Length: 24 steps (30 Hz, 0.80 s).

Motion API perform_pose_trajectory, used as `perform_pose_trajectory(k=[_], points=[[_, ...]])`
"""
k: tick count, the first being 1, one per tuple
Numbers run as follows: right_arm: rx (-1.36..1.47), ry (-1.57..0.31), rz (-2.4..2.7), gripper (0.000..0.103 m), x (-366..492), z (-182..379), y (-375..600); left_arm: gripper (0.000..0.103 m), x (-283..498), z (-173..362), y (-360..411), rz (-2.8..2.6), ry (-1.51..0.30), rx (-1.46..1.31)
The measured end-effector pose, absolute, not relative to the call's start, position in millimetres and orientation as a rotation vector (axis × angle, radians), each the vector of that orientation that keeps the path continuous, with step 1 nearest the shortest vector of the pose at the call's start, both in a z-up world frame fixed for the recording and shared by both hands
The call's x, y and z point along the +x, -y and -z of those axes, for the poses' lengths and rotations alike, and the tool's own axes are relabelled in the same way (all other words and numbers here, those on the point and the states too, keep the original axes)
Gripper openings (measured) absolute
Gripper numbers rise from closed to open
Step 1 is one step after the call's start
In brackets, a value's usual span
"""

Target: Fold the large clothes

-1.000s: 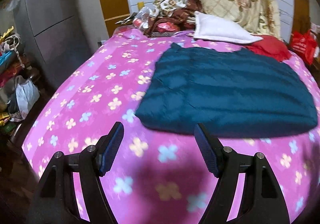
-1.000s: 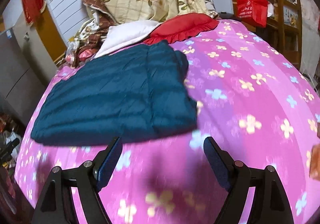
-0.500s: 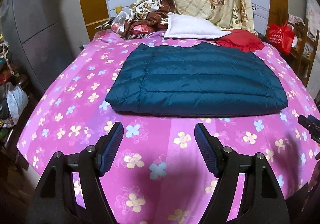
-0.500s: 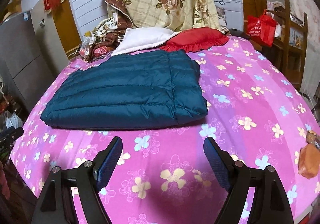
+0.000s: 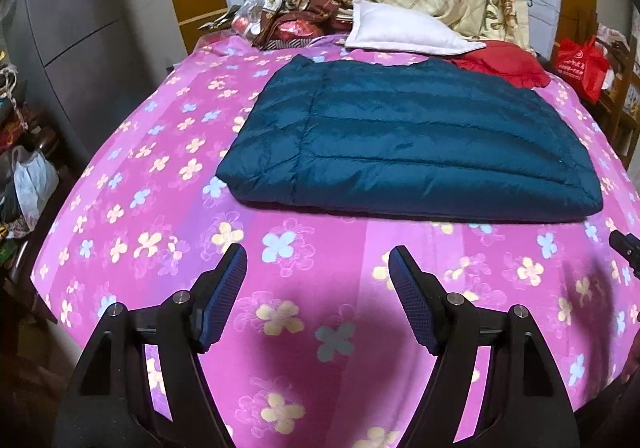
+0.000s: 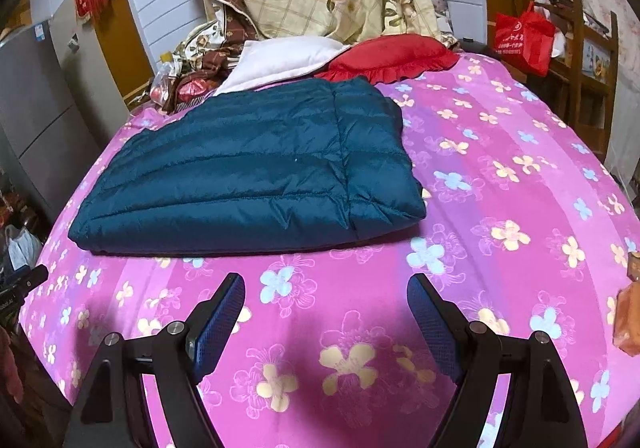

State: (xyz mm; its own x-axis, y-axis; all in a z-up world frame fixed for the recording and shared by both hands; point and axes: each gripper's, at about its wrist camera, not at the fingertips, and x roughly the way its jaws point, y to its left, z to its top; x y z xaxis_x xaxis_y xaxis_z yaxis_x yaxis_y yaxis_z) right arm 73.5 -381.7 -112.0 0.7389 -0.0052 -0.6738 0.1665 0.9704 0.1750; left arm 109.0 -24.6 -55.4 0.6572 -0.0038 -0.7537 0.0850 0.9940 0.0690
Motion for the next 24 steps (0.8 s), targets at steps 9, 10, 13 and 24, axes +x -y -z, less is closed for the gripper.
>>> perform_pose_trajectory(k=[9, 10, 13, 24], points=[[0.227, -0.750, 0.082, 0.081, 86, 120, 376, 0.074, 122, 69, 13, 0.016, -0.886, 0.078], [0.227, -0.749, 0.081, 0.081, 87, 120, 376, 0.074, 123, 71, 13, 0.016, -0.890, 0.075], [0.230, -0.742, 0.083, 0.081, 89, 119, 378, 0.074, 127, 75, 12, 0.015, -0.899, 0.073], [0.286, -0.707, 0.084, 0.081, 111, 97, 419, 0.074, 153, 68, -15, 0.076, -0.867, -0.056]])
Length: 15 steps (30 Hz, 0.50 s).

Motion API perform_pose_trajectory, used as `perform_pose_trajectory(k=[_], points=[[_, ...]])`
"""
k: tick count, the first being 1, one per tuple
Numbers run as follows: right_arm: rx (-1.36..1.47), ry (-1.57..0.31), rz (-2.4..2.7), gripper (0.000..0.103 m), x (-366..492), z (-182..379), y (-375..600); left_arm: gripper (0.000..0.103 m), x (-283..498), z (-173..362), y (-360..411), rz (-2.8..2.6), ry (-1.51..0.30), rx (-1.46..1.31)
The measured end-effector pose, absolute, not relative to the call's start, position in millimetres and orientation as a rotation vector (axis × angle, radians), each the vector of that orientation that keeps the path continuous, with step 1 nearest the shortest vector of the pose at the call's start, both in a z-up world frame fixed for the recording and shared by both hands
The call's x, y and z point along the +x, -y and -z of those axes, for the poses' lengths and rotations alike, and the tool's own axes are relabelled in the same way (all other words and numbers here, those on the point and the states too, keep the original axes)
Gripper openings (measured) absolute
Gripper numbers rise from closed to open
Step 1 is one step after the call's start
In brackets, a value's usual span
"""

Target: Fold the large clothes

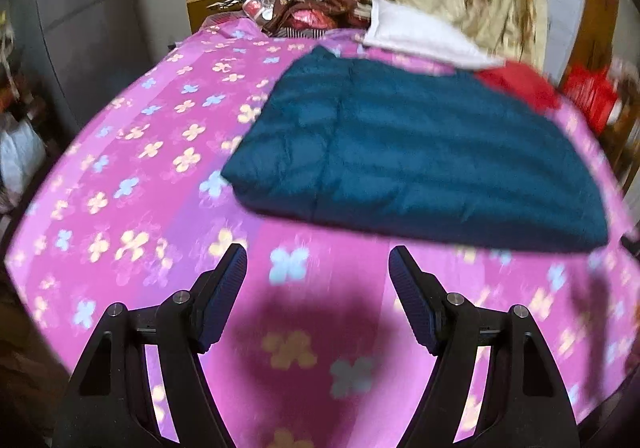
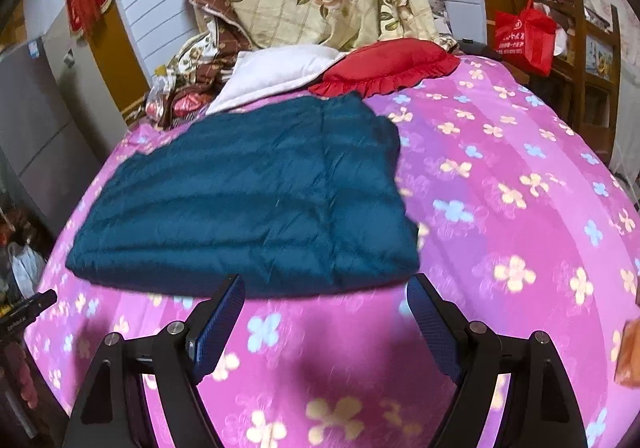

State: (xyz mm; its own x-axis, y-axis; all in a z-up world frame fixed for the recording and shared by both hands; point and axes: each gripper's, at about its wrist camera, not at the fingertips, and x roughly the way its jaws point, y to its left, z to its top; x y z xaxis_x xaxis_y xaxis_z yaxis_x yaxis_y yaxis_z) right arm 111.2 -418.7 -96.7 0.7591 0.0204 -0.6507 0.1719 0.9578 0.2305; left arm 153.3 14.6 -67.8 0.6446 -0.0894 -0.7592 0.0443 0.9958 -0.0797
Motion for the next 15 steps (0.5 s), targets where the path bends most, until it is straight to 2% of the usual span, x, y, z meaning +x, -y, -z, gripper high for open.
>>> perform_pose_trajectory(k=[6, 15], points=[[0.441, -0.727, 0.057, 0.084, 153, 89, 477, 0.074, 234, 60, -67, 0.179, -0.900, -0.303], [0.673, -0.853, -0.051, 0.085, 236, 141, 536, 0.075, 343, 99, -92, 0.420, -1.013, -0.589]])
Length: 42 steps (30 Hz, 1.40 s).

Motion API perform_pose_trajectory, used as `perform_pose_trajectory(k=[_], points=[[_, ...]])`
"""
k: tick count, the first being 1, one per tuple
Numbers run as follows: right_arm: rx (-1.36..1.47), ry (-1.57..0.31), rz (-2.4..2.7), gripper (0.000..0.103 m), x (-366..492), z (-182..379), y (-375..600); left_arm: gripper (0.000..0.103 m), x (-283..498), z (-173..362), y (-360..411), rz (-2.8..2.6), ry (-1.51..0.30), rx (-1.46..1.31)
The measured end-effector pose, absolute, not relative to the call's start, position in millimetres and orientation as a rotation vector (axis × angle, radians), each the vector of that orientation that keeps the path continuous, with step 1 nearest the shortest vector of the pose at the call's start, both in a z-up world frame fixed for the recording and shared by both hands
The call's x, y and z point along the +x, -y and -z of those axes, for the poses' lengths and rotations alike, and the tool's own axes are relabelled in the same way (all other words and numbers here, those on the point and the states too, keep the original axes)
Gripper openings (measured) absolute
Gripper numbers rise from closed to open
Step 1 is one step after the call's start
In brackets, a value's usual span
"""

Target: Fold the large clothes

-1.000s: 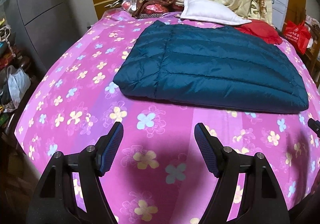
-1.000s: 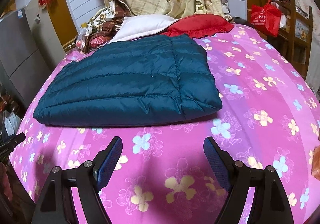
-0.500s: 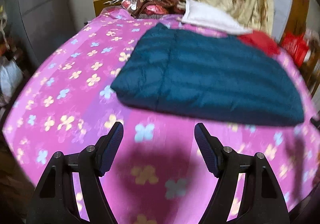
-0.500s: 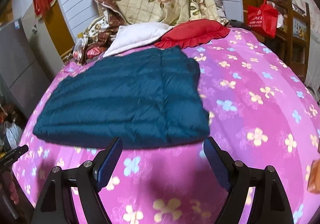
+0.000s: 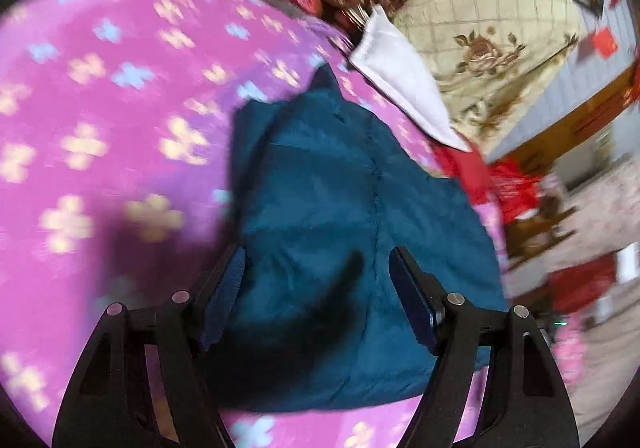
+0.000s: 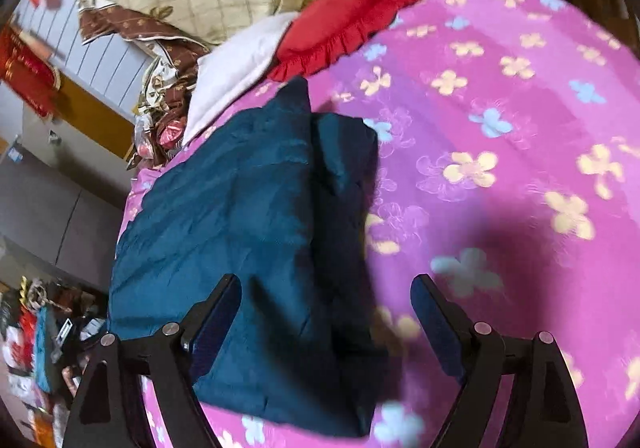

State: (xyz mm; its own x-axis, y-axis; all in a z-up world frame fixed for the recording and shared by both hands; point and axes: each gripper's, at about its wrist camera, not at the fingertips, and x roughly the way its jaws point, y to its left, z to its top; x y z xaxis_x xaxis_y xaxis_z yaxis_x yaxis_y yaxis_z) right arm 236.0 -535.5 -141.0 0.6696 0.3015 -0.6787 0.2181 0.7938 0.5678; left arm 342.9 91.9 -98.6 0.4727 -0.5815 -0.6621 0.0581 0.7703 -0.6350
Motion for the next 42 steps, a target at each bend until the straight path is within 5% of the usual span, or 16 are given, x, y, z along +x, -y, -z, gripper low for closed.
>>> perform_pose_trajectory(k=[6, 10, 13, 15, 17, 19, 23, 28, 34, 37, 42], points=[[0.714, -0.847, -0.129, 0.086, 271, 159, 535, 0.084, 381, 128, -84, 0.513, -1.083, -0.602], [0.732, -0.853, -0.181, 0.088, 292, 166, 530, 0.101, 397, 146, -76, 0.540, -1.130, -0.604], [0.735, -0.853, -0.247, 0.100, 304, 169, 520, 0.101, 398, 145, -58, 0.578, -1.155, -0.570], [0.726, -0.864, -0.263, 0.094, 312, 168, 511, 0.086, 395, 138, -48, 0.565, -1.123, -0.547], [0.693, -0.875, -0.262, 0.069, 318, 164, 497, 0.057, 391, 130, -47, 0.558, -1.090, -0.574], [0.660, -0.860, -0.254, 0.052, 319, 151, 489, 0.043, 391, 120, -46, 0.555, -1.073, -0.570], [0.639, -0.795, -0.256, 0.038, 318, 120, 488, 0.032, 395, 90, -37, 0.561, -1.029, -0.513], [0.591, -0.707, -0.259, 0.037, 322, 82, 483, 0.031, 410, 54, -18, 0.577, -0.958, -0.469], [0.595, -0.729, -0.204, 0.037, 342, 95, 491, 0.036, 442, 76, -7, 0.424, -1.009, -0.390], [0.627, -0.781, -0.147, 0.048, 351, 121, 500, 0.052, 449, 100, -6, 0.344, -1.052, -0.356], [0.678, -0.771, -0.029, 0.066, 343, 127, 515, 0.053, 436, 96, -28, 0.335, -1.042, -0.462]])
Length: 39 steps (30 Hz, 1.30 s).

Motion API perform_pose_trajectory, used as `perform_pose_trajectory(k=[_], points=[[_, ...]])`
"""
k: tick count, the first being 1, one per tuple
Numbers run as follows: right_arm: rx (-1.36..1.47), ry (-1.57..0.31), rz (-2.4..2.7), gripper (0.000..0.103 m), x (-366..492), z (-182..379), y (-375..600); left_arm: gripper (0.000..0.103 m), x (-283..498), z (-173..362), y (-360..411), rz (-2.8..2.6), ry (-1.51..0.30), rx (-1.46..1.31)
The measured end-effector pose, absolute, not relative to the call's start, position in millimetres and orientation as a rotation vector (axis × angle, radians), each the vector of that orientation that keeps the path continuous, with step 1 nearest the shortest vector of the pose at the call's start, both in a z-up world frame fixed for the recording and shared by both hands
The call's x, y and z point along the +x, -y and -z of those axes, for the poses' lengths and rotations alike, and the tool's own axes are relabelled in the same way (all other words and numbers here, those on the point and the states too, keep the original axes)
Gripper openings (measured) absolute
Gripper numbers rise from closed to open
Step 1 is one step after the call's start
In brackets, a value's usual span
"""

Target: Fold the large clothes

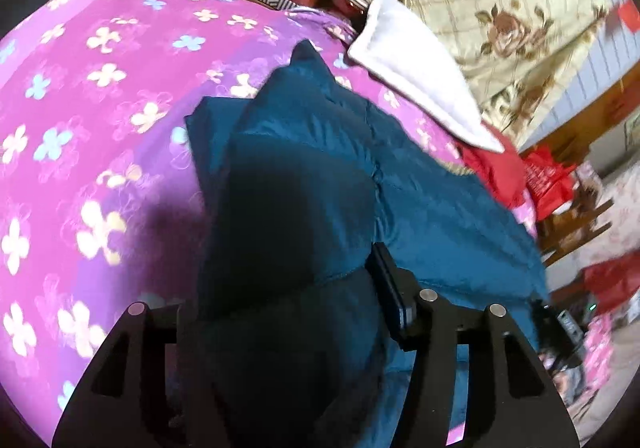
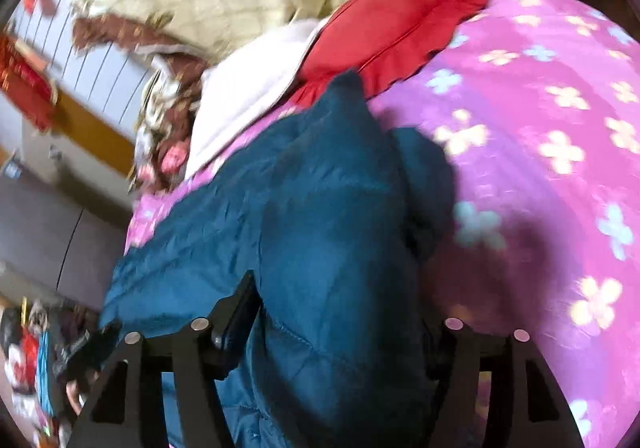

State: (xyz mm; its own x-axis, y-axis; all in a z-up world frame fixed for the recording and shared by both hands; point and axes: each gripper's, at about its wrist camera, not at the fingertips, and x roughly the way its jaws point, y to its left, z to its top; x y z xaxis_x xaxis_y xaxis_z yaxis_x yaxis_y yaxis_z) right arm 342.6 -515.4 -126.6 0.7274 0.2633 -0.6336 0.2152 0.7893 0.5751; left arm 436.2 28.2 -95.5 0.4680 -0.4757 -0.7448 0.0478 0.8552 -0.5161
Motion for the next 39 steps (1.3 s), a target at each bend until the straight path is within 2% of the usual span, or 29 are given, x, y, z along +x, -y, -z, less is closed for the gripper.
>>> perform_pose_trajectory(k=[4, 7, 10, 15, 21, 28, 32, 39], points=[[0.577, -0.655, 0.114, 0.074, 307, 92, 524, 0.053, 416, 68, -51, 0.381, -0.981, -0.552], [0.443, -0.600, 0.161, 0.075, 286, 63, 510, 0.057, 401, 52, -59, 0.364, -0.944, -0.570], [0.341, -0.615, 0.096, 0.075, 276, 54, 476, 0.058, 385, 44, -44, 0.299, -0.916, -0.442], [0.210, -0.669, 0.020, 0.074, 275, 78, 426, 0.059, 366, 66, -11, 0.169, -0.901, -0.180], [0.168, -0.729, 0.064, 0.075, 290, 123, 416, 0.066, 378, 105, -13, 0.084, -0.958, -0.133], [0.133, -0.746, 0.081, 0.075, 291, 122, 415, 0.066, 355, 58, -46, 0.083, -0.821, -0.282], [0.205, -0.698, 0.083, 0.075, 272, 107, 406, 0.066, 338, 41, -38, 0.079, -0.793, -0.263], [0.082, -0.688, -0.004, 0.074, 277, 103, 347, 0.066, 330, 87, 28, 0.074, -0.873, -0.018]])
